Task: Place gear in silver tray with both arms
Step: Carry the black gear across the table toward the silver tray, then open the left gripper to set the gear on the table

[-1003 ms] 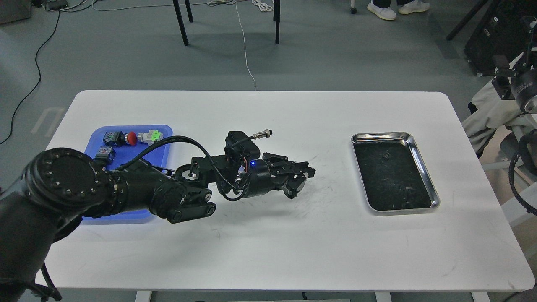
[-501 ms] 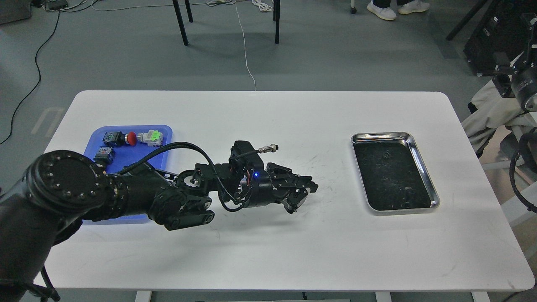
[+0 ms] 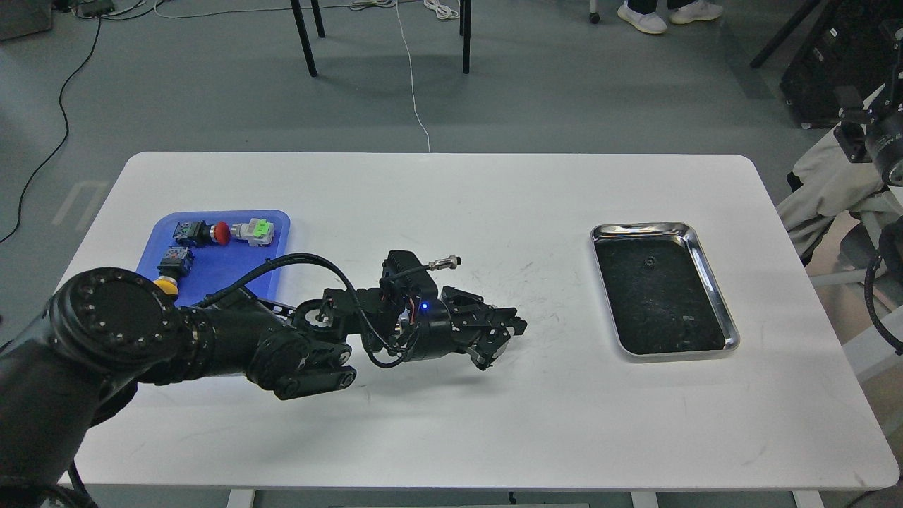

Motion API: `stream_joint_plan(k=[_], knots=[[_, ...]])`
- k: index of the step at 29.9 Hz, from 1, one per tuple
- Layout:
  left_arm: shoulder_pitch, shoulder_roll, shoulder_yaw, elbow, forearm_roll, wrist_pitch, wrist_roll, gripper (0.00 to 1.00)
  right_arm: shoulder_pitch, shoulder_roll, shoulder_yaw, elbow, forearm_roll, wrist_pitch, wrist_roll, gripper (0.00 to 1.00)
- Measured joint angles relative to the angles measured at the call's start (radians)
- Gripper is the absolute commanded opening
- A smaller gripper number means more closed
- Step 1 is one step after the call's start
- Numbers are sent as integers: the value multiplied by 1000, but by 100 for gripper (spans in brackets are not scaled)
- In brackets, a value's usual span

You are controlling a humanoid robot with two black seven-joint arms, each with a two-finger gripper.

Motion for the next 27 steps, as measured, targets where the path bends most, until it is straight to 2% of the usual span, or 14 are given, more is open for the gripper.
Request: stream_joint_plan(k=[7, 18, 23, 27], knots=[[3, 0, -6, -6, -8, -2, 0, 41, -1, -4, -1, 0, -6, 0, 1, 96], [3, 0, -15, -3, -21, -6, 0, 47, 0, -4, -1, 0, -19, 0, 1, 96], [-27, 0, -80, 0, -38, -4, 0, 48, 1, -4, -1, 0, -21, 0, 1, 96], [-92, 0, -171, 1, -136, -7, 0, 54, 9, -4, -1, 1, -21, 1, 1, 96]])
